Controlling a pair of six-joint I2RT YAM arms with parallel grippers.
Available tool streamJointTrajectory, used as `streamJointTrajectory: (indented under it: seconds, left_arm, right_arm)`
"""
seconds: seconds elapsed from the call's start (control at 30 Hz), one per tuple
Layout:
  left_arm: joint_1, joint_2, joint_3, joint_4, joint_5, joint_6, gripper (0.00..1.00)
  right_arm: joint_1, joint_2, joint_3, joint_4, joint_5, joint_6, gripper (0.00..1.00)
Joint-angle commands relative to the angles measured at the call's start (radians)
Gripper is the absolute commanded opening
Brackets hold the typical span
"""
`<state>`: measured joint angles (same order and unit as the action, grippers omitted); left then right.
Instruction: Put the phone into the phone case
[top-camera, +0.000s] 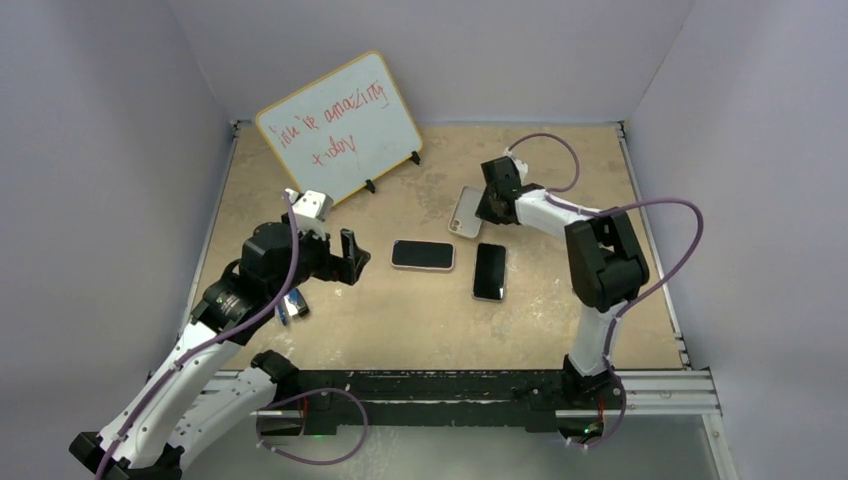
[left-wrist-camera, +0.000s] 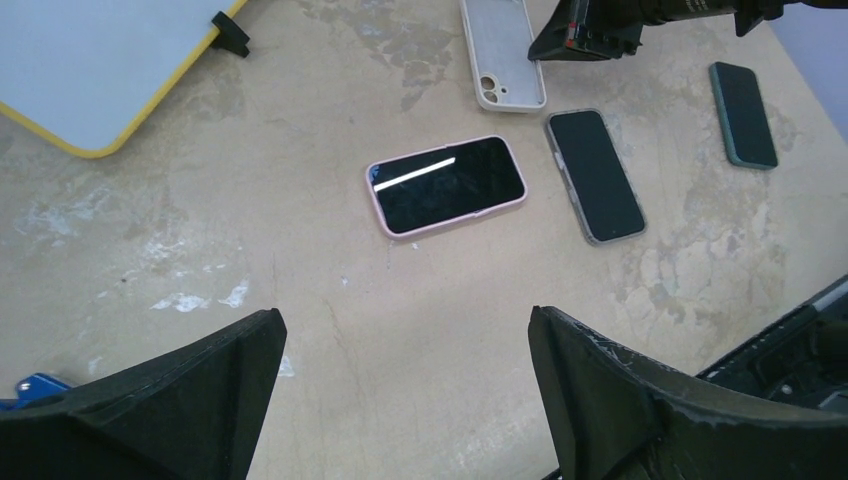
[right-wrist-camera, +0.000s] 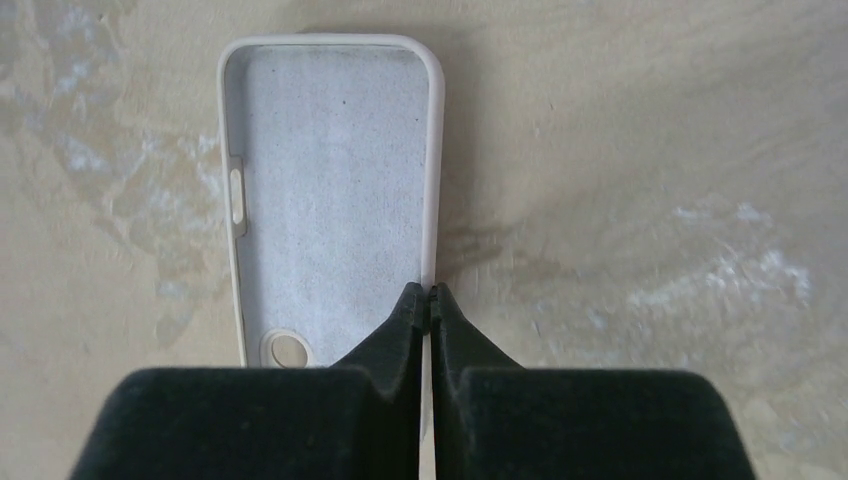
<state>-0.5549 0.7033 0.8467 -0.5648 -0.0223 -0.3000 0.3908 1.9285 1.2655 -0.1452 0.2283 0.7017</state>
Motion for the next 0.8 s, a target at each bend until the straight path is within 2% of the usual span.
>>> streamJointTrajectory:
  seconds: [0.0, 0.1, 0.37, 0.63, 0.77]
  left_arm:
    - [0.002, -0.003, -0.002, 0.007, 0.099, -0.100, 0.98]
    - [0.003, 0.010, -0.030, 0.039, 0.173, -0.170, 1.00]
    - [0.003, 0.078, -0.099, 0.062, 0.211, -0.221, 1.00]
    - [0.003, 0.053, -0.181, 0.126, 0.228, -0.306, 0.99]
    - [0.002, 0.041, -0.197, 0.128, 0.202, -0.324, 0.98]
  right_arm:
    - [0.003, -0.141, -0.058, 0.002, -0.064, -0.079, 0.00]
    - [0.009, -0.229, -0.114, -0.003, -0.114, -0.097, 0.00]
    - [0.123, -0.452, -0.319, -0.005, -0.183, -0.059, 0.00]
    - [0.334, -0.587, -0.517, 0.057, -0.173, 0.133, 0.00]
    - [0.453, -0.578, -0.586, 0.109, -0.134, 0.251, 0.00]
